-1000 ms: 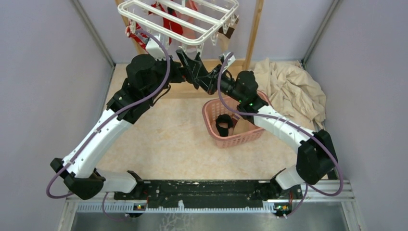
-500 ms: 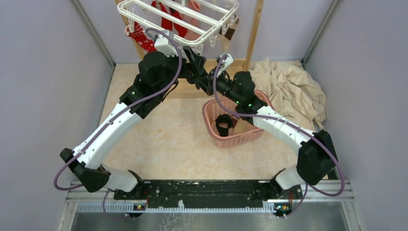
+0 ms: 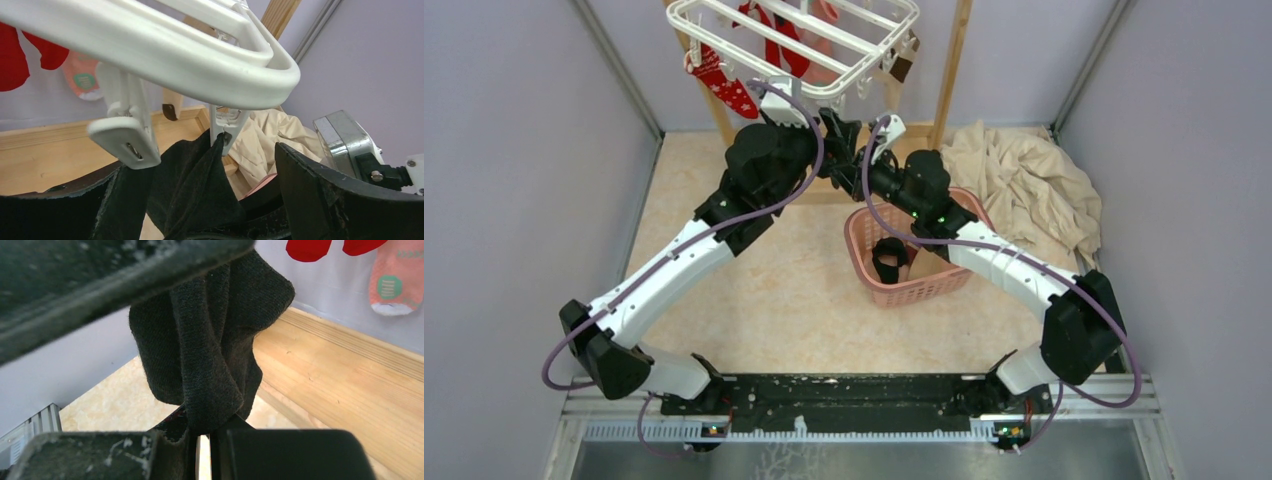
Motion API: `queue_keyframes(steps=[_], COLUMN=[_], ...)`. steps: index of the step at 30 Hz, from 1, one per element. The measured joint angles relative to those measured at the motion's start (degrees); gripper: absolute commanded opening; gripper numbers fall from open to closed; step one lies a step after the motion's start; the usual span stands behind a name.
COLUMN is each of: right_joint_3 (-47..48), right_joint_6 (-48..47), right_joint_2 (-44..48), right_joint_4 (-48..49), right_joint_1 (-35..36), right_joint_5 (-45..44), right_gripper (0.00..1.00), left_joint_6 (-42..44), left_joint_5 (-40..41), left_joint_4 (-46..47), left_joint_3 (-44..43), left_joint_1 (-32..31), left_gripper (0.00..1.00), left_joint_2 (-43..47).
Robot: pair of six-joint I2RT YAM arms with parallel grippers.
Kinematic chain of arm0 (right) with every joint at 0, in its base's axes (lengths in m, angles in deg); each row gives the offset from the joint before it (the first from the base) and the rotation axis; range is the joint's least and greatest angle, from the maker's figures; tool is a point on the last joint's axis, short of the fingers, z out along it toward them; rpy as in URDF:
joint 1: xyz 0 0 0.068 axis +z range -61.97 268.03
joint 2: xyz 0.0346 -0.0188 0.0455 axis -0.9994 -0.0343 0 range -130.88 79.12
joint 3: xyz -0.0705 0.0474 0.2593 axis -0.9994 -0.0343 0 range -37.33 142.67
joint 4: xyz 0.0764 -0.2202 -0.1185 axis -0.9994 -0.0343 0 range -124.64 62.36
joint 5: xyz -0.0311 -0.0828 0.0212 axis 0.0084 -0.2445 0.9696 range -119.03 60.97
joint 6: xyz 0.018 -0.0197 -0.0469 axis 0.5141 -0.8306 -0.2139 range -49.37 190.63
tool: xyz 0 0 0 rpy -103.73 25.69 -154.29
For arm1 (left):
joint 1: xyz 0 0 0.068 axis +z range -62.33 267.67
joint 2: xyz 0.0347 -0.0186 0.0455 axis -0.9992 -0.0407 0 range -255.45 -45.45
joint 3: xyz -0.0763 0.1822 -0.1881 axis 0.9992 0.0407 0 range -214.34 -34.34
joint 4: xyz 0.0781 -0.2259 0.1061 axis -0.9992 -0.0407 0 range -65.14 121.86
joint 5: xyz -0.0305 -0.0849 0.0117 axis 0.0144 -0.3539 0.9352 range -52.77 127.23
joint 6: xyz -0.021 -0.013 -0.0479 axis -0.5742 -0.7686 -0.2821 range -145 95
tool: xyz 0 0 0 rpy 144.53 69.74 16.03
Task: Remove the socks clipped to the hanger
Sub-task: Remove the sock from the hanger.
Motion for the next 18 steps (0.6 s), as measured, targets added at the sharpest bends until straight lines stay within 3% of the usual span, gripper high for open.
queue_keyframes(steps=[18], right_joint_3=[0.0], right_joint_6=[-1.07], right_joint_2=[0.35], right_joint_4=[-1.11], right_joint_1=[0.22], right_joint_5=[-0.44], right_gripper=[0.0], left_joint_6=[4.02], left_joint_5=[0.28], left_joint_4=[13.31], left_joint_3=[2.8], left_joint_1=[0.0], left_gripper=[0.76], left_joint_2=[-0.76])
